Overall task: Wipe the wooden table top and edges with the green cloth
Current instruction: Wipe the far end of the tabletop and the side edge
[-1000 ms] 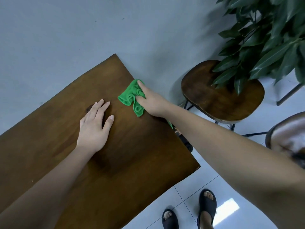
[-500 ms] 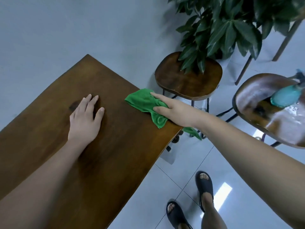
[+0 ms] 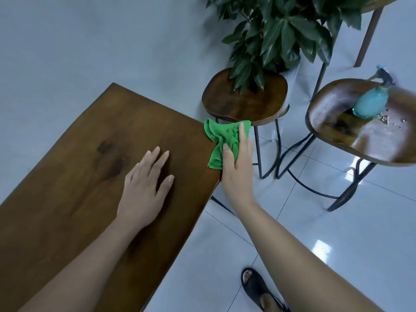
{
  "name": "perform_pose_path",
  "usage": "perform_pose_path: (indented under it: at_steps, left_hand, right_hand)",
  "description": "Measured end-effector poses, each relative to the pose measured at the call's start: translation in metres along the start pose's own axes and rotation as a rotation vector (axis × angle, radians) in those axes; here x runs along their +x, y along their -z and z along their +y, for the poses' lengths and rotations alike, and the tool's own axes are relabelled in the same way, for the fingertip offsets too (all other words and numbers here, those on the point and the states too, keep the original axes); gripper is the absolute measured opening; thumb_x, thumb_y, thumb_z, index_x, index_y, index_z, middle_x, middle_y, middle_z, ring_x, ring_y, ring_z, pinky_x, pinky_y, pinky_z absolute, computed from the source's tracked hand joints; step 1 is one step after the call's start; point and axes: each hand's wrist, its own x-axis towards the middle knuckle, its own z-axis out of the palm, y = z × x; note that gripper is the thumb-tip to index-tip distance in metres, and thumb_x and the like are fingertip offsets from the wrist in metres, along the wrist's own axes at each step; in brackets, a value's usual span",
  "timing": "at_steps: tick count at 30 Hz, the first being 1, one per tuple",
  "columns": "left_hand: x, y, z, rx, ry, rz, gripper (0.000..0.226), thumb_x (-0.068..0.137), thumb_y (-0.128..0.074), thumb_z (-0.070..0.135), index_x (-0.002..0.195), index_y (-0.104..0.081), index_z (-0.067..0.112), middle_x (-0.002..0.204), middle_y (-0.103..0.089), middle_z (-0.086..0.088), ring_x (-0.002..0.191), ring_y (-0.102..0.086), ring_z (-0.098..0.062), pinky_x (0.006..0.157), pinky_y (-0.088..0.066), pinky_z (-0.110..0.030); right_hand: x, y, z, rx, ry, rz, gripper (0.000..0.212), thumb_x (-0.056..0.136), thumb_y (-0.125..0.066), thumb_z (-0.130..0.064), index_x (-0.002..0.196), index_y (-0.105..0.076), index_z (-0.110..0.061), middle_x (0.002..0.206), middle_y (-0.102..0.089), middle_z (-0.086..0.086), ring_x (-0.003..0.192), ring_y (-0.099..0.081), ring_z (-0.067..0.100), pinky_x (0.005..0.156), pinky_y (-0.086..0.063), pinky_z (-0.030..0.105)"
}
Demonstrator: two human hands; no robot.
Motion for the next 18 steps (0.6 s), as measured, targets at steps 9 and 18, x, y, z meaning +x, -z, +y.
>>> perform_pose_path:
  at_steps: [9,18]
  left_hand:
    - [-0.045,-0.004,0.009,-0.005,-0.020,0.016,0.064,0.115,-0.026,0.063,0.174,-0.026,0.039,0.183,-0.014,0.018,0.170,-0.007,-0.007,0.135,-0.021,-0.055]
    - [-0.043,-0.004,0.013,-0.016,-0.016,0.045,0.061,0.115,-0.030,0.062,0.172,-0.029,0.040,0.182,-0.020,0.018,0.170,-0.014,-0.010,0.132,-0.023,-0.055]
  right_hand:
    - [-0.114,-0.038,0.000,0.156,-0.058,-0.061,0.078,0.119,-0.045,-0.029,0.172,0.007,-0.052,0.181,0.011,-0.028,0.166,0.008,-0.004,0.128,-0.015,0.016]
    - [-0.101,-0.040,-0.006,0.146,-0.067,-0.038,0.087,0.118,-0.046,-0.018,0.173,0.017,-0.040,0.183,0.014,-0.016,0.161,0.003,-0.015,0.126,-0.015,0.009]
